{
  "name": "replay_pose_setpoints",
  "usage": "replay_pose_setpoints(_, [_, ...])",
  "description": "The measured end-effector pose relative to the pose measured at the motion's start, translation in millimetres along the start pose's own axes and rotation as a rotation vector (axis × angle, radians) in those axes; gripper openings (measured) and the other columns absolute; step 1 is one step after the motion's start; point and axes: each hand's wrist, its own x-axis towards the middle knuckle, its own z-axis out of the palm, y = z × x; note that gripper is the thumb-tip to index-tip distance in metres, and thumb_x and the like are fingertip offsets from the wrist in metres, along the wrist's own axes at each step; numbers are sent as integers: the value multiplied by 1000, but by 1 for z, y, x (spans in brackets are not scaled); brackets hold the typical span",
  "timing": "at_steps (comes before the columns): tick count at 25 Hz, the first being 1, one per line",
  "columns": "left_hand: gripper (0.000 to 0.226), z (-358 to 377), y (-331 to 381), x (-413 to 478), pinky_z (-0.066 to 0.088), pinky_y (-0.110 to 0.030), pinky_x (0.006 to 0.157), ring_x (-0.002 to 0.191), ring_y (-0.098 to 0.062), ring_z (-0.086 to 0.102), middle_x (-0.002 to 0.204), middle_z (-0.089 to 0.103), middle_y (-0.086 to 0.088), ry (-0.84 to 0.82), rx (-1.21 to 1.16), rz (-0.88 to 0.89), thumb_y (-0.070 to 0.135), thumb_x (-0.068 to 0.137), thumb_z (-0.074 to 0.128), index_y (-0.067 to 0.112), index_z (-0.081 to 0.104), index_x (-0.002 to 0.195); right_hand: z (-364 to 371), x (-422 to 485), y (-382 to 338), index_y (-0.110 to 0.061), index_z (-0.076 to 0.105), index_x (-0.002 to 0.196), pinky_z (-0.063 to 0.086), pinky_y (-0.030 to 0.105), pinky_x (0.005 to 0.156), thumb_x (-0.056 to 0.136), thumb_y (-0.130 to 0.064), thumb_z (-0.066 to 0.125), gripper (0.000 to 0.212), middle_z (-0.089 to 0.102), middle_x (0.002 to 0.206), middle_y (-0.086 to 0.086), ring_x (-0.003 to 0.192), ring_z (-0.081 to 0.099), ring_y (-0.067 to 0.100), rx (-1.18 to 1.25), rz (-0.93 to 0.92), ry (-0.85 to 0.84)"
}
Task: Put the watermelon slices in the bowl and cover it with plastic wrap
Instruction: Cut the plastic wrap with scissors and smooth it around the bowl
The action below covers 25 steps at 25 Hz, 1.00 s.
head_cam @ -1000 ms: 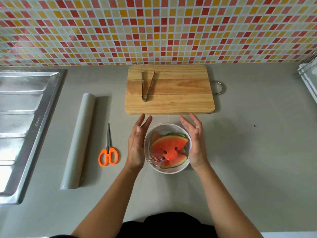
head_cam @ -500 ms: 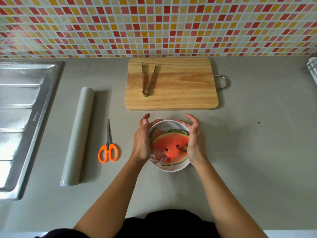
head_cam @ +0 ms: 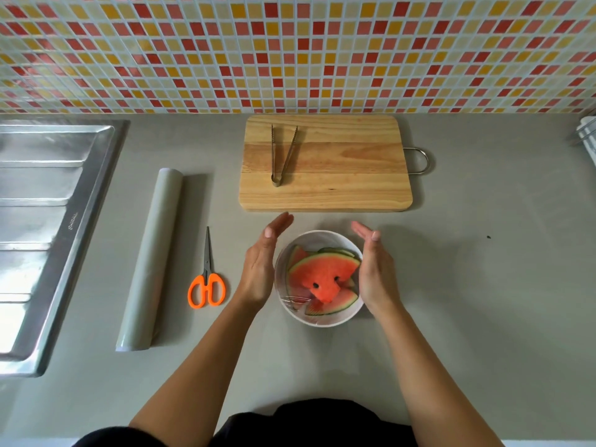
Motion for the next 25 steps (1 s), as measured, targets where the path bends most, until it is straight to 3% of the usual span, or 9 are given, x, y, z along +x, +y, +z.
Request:
replay_pose_setpoints(3, [57,10,2,1,48,-23,93,119,-9,56,131,57,2,-137,-227,-76,45,91,21,18,49,131,9,0,3,-28,63,112,48,35,92,67,-86,9,92,67,110,1,103,61,16,29,69,-39])
replay_pose_setpoints(5, [64,16,3,3,52,-22,84,109,-10,62,124,62,1,-146,-281,-134,49,90,21,10,53,129,10,-1,5,-30,67,105,50,43,90,68,-86,11,88,70,102,2,97,64,18,36,53,1])
replay_pose_setpoints(9, [66,15,3,7,55,-27,80,102,-17,66,110,70,-3,-148,-300,-218,56,88,22,13,60,121,8,-4,7,-54,65,87,54,38,81,73,-84,12,63,70,88,-8,89,66,12,54,-35,30])
replay_pose_setpoints(15, [78,12,5,14,48,-47,97,108,-26,63,113,69,-10,-184,-58,-269,70,84,14,21,66,115,10,0,2,-34,67,75,53,37,76,70,-85,4,81,70,77,-2,79,65,16,-10,48,57])
replay_pose_setpoints(19, [84,10,7,14,48,-45,97,108,-25,63,112,69,-9,-201,76,-283,76,81,9,26,68,112,11,1,-3,-22,49,57,41,34,66,67,-81,-6,82,57,62,1,76,60,31,-211,122,34])
replay_pose_setpoints(21, [90,9,7,11,52,-32,87,100,-19,64,104,71,-4,-143,193,-258,80,77,3,28,71,105,8,3,0,-17,60,71,39,30,74,75,-73,-3,84,64,79,6,90,60,31,-240,67,43])
replay_pose_setpoints(22, [91,8,7,9,52,-25,82,97,-15,63,100,71,0,-104,237,-214,80,77,0,30,71,102,5,4,2,-15,65,93,38,26,83,77,-71,0,87,66,101,8,104,57,25,-171,37,67])
replay_pose_setpoints(23, [87,8,6,7,50,-24,85,101,-13,62,103,70,4,-61,251,-161,78,78,-1,35,70,103,0,4,3,-16,61,115,33,17,92,77,-74,2,91,61,119,3,115,51,16,-59,5,87])
replay_pose_setpoints(25, [74,7,1,2,42,-35,101,119,-16,53,121,62,10,-6,184,-108,72,83,5,41,63,116,-11,2,2,-18,53,128,26,4,95,76,-80,5,94,52,130,-9,121,44,-1,140,-162,47])
